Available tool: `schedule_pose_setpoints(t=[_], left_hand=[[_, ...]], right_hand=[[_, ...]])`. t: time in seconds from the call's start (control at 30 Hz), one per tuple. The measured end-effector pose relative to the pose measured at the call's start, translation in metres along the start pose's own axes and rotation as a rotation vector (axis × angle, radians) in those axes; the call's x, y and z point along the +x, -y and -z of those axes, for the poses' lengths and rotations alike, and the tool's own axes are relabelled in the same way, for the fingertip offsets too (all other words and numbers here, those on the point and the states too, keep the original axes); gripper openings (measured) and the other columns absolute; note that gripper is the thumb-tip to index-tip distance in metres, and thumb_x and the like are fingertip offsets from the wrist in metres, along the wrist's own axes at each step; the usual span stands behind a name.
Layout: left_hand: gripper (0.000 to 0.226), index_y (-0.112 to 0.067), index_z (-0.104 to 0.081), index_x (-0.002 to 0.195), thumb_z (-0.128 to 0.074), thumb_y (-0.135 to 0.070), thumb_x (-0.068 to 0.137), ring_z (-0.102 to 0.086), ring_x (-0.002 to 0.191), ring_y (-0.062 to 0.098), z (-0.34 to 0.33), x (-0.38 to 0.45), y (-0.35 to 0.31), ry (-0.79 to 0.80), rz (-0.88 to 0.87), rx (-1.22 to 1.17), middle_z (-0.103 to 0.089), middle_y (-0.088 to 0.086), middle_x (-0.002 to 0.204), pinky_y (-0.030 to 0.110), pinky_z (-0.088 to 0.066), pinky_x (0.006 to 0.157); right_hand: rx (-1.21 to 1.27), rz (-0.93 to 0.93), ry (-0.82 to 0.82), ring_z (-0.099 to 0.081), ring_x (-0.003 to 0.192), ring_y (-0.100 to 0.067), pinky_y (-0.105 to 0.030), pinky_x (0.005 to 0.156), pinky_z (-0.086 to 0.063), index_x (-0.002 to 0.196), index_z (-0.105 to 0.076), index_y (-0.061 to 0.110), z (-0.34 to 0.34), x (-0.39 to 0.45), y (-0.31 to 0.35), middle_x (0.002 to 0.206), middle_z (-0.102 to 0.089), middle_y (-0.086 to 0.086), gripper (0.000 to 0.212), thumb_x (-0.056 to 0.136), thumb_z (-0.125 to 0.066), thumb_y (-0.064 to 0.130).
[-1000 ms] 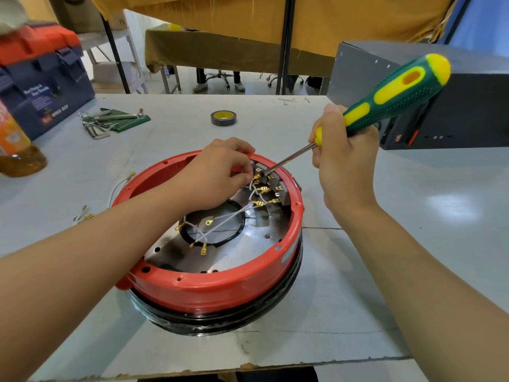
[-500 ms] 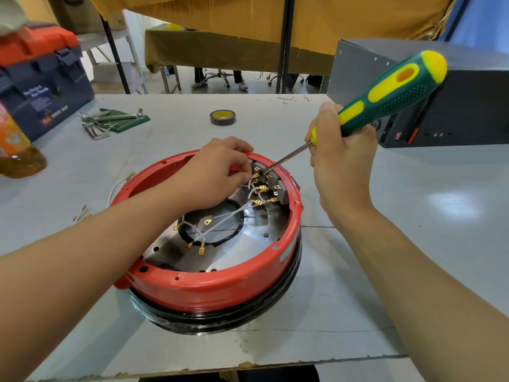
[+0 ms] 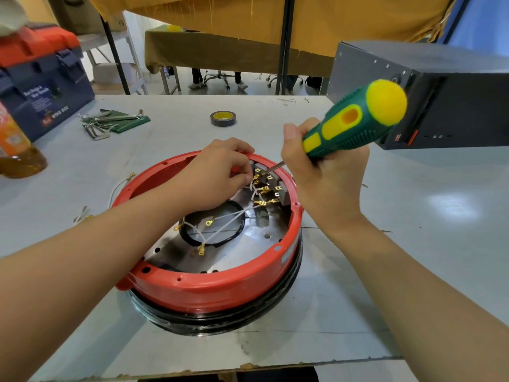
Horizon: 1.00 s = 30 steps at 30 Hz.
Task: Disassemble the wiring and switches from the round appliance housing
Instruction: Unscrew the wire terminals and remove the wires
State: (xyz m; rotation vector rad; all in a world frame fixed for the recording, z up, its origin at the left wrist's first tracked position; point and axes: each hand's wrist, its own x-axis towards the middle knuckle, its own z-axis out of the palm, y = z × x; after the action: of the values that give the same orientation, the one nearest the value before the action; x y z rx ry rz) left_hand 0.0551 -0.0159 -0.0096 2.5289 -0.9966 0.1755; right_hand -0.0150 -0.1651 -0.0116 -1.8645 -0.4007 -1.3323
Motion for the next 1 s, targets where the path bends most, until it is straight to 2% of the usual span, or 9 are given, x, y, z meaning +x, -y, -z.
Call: schedule_pose_setpoints(t=[0.1,0.23,0.37,0.47,0.63,0.73,0.77,0.87,1.0], left_hand=[[0.011,-0.023,-0.063,0.082,-0.058,-0.02,0.091,-0.04,0.118,0.015,0.0,0.0,0.0,0.003,0.004,0.002,-0.047,-0.004,0.136,0.023,-0.027,0.092],[0.011,-0.02,-0.067,0.087,-0.058,-0.02,0.091,-0.039,0.121,0.014,0.0,0.0,0.001,0.006,0.009,0.007,-0.046,-0.005,0.138,0.022,-0.026,0.092],[0.012,-0.018,-0.068,0.089,-0.057,-0.02,0.092,-0.04,0.121,0.015,0.0,0.001,0.001,0.006,0.013,0.011,-0.046,-0.005,0.138,0.022,-0.027,0.091],[0.012,-0.017,-0.069,0.09,-0.057,-0.019,0.092,-0.041,0.12,0.015,0.001,0.001,0.003,0.008,0.019,0.015,-0.046,-0.005,0.138,0.022,-0.027,0.09],[0.012,-0.016,-0.069,0.089,-0.057,-0.018,0.091,-0.042,0.119,0.016,0.001,0.001,0.003,0.004,0.016,0.022,-0.047,-0.005,0.138,0.023,-0.027,0.091],[0.012,-0.019,-0.068,0.082,-0.059,-0.017,0.09,-0.041,0.121,0.016,0.001,0.0,0.003,0.013,0.01,0.014,-0.047,-0.005,0.138,0.023,-0.026,0.092],[0.012,-0.02,-0.066,0.08,-0.059,-0.018,0.09,-0.041,0.121,0.015,0.001,0.0,0.003,0.014,0.013,0.008,-0.047,-0.006,0.138,0.023,-0.026,0.093],[0.015,-0.023,-0.063,0.077,-0.059,-0.017,0.089,-0.042,0.12,0.013,0.002,0.0,0.003,0.008,0.022,-0.019,-0.048,-0.007,0.137,0.022,-0.027,0.094],[0.01,-0.018,-0.067,0.083,-0.06,-0.018,0.09,-0.042,0.119,0.013,0.002,0.0,0.003,0.02,0.016,-0.016,-0.047,-0.007,0.138,0.022,-0.027,0.093]], right_hand=[[0.029,-0.051,-0.006,-0.043,0.047,-0.004,-0.025,0.049,-0.037,0.057,-0.043,0.021,-0.002,0.001,-0.002,0.049,-0.039,0.014,0.035,0.09,-0.05,0.028],[0.149,-0.348,-0.072,-0.046,0.047,-0.007,-0.028,0.052,-0.039,0.054,-0.051,0.011,-0.001,0.006,-0.011,0.046,-0.045,0.009,0.045,0.087,-0.045,0.041],[0.217,-0.474,-0.091,-0.048,0.046,-0.005,-0.022,0.055,-0.038,0.054,-0.049,0.026,-0.003,0.009,-0.016,0.043,-0.048,0.014,0.036,0.084,-0.045,0.046],[0.248,-0.524,-0.1,-0.047,0.046,-0.006,-0.024,0.055,-0.037,0.054,-0.05,0.026,-0.005,0.008,-0.016,0.043,-0.047,0.013,0.037,0.088,-0.046,0.04],[0.295,-0.581,-0.124,-0.045,0.043,-0.004,-0.019,0.051,-0.035,0.053,-0.049,0.025,-0.004,0.011,-0.016,0.043,-0.047,0.013,0.038,0.088,-0.045,0.038],[0.398,-0.719,-0.079,-0.04,0.039,-0.003,-0.022,0.046,-0.032,0.048,-0.05,0.026,-0.008,0.006,-0.015,0.043,-0.045,0.01,0.044,0.092,-0.049,0.032],[0.406,-0.724,-0.055,-0.04,0.039,-0.003,-0.024,0.047,-0.032,0.048,-0.05,0.026,-0.01,0.006,-0.013,0.043,-0.045,0.01,0.045,0.093,-0.05,0.031],[0.352,-0.563,-0.072,-0.045,0.043,-0.005,-0.025,0.051,-0.036,0.044,-0.054,0.031,-0.011,0.015,-0.009,0.046,-0.051,0.01,0.044,0.088,-0.051,0.037],[0.405,-0.588,-0.088,-0.046,0.042,-0.004,-0.021,0.049,-0.035,0.041,-0.055,0.032,-0.001,0.017,-0.01,0.046,-0.051,0.009,0.045,0.086,-0.051,0.034]])
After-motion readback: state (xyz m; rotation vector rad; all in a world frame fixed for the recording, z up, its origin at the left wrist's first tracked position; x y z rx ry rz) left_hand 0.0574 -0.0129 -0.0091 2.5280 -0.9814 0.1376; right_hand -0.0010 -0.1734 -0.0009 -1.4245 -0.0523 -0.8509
